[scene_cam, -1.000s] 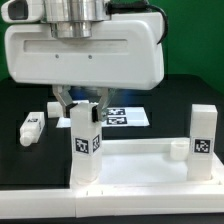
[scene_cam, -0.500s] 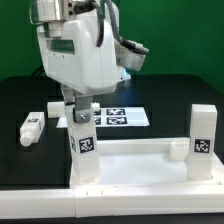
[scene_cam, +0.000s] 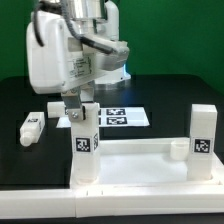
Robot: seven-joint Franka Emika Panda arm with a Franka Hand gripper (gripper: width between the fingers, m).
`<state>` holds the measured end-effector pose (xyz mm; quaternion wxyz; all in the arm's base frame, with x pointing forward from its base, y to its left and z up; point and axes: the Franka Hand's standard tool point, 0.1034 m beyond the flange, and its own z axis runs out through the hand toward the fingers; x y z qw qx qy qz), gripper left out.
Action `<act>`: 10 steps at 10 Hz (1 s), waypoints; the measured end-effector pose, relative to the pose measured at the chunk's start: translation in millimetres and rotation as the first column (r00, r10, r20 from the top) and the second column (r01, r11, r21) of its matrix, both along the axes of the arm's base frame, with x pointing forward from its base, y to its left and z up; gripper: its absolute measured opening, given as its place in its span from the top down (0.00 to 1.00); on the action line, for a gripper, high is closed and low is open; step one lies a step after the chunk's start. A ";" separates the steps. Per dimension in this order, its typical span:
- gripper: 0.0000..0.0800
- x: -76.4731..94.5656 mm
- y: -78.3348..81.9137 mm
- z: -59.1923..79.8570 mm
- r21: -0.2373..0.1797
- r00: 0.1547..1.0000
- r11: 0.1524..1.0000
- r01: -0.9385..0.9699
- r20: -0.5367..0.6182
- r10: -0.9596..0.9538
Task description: Assemble desk
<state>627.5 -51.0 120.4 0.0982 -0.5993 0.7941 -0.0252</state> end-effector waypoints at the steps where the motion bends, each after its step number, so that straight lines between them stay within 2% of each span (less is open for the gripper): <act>1: 0.58 -0.1 0.5 -0.4 -0.001 1.000 1.000 -0.003 0.000 0.003; 2: 0.41 -0.3 1.5 -1.3 -0.006 1.000 1.000 -0.031 0.000 0.031; 3: 0.41 -0.7 2.9 -1.7 -0.061 0.966 0.964 -0.257 0.000 0.258; 4: 0.24 -1.3 4.6 -3.6 -0.106 0.870 0.865 -0.491 -0.002 0.493; 5: 0.20 -4.0 4.8 -6.0 -0.122 0.762 0.755 -0.644 -0.016 0.647; 6: 0.20 -4.0 4.2 -6.0 -0.127 0.748 0.741 -0.660 -0.018 0.663; 9: 0.19 -4.6 3.6 -6.4 -0.166 0.550 0.537 -0.827 -0.040 0.834; 10: 0.19 -2.0 5.0 -3.6 -0.180 0.326 0.307 -0.935 -0.086 0.942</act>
Offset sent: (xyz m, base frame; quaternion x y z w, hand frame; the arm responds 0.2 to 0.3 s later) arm 0.0019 0.0187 -0.0058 0.0083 -0.0408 -0.5082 0.8602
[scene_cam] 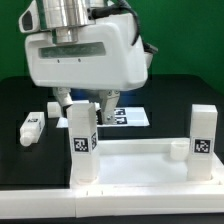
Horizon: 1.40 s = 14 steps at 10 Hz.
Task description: Assemble desk
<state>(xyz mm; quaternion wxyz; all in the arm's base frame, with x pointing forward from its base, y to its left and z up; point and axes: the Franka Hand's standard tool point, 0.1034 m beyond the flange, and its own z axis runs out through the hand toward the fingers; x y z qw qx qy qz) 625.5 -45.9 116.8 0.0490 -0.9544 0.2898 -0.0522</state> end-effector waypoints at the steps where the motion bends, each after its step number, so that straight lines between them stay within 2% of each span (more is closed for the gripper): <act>1: 0.19 0.0 4.5 -0.6 -0.009 0.999 0.999 -0.032 -0.002 0.032; 2: 0.19 -0.5 3.1 -1.3 -0.004 1.000 1.000 0.007 -0.005 -0.007; 3: 0.31 -0.6 2.9 -1.5 0.000 0.999 0.999 0.032 -0.006 -0.032; 4: 0.54 -0.6 3.6 -1.6 0.013 0.991 0.991 0.132 -0.014 -0.132; 5: 0.54 -0.8 3.4 -1.7 0.023 0.977 0.976 0.214 -0.023 -0.214; 6: 0.64 -1.6 2.2 -0.9 0.037 0.930 0.930 0.366 -0.052 -0.364; 8: 0.64 1.5 7.1 0.5 0.065 0.690 0.688 0.723 -0.111 -0.715; 10: 0.64 7.1 8.6 -2.6 0.104 0.350 0.336 0.936 -0.182 -0.919; 13: 0.64 6.5 9.7 -3.6 0.104 0.389 0.376 0.921 -0.176 -0.904; 14: 0.64 6.4 9.3 -3.5 0.103 0.446 0.434 0.895 -0.162 -0.880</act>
Offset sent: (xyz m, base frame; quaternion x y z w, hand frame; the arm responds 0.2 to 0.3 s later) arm 0.0000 0.0000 0.0000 0.0000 0.0000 0.1938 0.9810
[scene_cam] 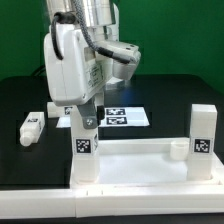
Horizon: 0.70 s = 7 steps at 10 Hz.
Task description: Assemble desk
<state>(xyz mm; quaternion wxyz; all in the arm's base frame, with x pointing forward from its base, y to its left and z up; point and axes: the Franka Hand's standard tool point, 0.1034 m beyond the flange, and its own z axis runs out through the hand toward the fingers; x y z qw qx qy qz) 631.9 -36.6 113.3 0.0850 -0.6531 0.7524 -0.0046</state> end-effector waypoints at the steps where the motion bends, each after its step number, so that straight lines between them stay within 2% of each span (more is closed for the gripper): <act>1: 0.54 -0.1 0.3 0.2 -0.038 0.968 0.968 -0.248 0.020 0.249; 2: 0.54 -2.1 1.9 -0.9 -0.058 0.905 0.905 -0.422 0.023 0.424; 3: 0.32 -4.7 3.2 -2.1 -0.058 0.865 0.864 -0.501 0.016 0.502; 4: 0.23 -4.1 2.4 -2.2 -0.066 0.853 0.852 -0.519 0.019 0.521; 6: 0.19 -4.5 1.9 -2.7 -0.088 0.774 0.772 -0.629 0.020 0.633; 7: 0.19 -4.7 0.2 -2.6 -0.105 0.708 0.705 -0.701 0.018 0.706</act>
Offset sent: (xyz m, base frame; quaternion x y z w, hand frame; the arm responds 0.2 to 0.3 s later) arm 0.0000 0.0000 0.0000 0.0000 0.0000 -0.1296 0.9916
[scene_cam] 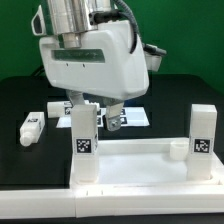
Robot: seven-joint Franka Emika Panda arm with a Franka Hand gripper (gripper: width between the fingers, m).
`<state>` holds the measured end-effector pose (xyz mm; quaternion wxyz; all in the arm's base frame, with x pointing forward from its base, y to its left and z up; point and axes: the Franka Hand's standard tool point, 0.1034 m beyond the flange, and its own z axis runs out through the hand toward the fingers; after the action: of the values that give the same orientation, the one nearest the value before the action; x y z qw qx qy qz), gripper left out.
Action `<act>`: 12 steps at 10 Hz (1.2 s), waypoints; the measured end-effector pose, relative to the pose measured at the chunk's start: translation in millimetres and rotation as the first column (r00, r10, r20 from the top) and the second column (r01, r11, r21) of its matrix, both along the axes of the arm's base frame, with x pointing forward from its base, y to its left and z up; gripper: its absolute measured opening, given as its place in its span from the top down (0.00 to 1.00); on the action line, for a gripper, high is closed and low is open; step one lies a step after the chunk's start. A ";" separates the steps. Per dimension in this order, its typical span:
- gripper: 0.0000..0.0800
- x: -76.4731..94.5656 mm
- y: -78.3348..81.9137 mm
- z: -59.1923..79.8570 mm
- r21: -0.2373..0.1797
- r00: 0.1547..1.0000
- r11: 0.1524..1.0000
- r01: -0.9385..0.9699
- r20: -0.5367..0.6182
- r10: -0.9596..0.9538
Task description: Assemble desk
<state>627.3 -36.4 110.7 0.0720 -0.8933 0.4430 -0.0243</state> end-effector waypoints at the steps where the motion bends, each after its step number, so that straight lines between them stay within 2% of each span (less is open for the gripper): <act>1: 0.19 0.8 -7.3 2.4 -0.052 0.969 0.968 -0.245 0.017 0.246; 2: 0.19 0.4 -12.4 1.8 -0.090 0.895 0.892 -0.443 0.015 0.446; 4: 0.19 -0.5 -10.3 -0.4 -0.083 0.906 0.904 -0.420 0.012 0.422; 5: 0.34 -0.7 -11.1 -0.7 -0.083 0.906 0.903 -0.421 0.012 0.423; 6: 0.34 -0.7 -11.1 -0.9 -0.081 0.912 0.910 -0.408 0.012 0.410; 7: 0.57 -0.9 -10.9 -1.2 -0.071 0.942 0.940 -0.334 0.009 0.336; 8: 0.64 -1.1 -11.4 -1.4 -0.062 0.966 0.964 -0.259 0.005 0.259; 9: 0.64 -0.8 -10.6 -1.3 -0.051 0.987 0.986 -0.159 0.000 0.159; 10: 0.64 0.1 -10.5 -1.0 -0.031 0.999 0.999 0.039 -0.011 -0.039; 11: 0.64 0.4 -12.4 -1.1 0.002 0.980 0.980 0.197 -0.020 -0.197; 12: 0.64 1.0 -10.9 -1.6 0.036 0.906 0.905 0.424 -0.042 -0.422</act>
Offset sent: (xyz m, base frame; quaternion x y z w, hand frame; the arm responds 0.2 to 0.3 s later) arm 0.0000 0.0000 0.0000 0.0000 0.0000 0.0650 0.9979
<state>628.3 -47.3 109.1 0.0774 -0.7745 0.6276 -0.0147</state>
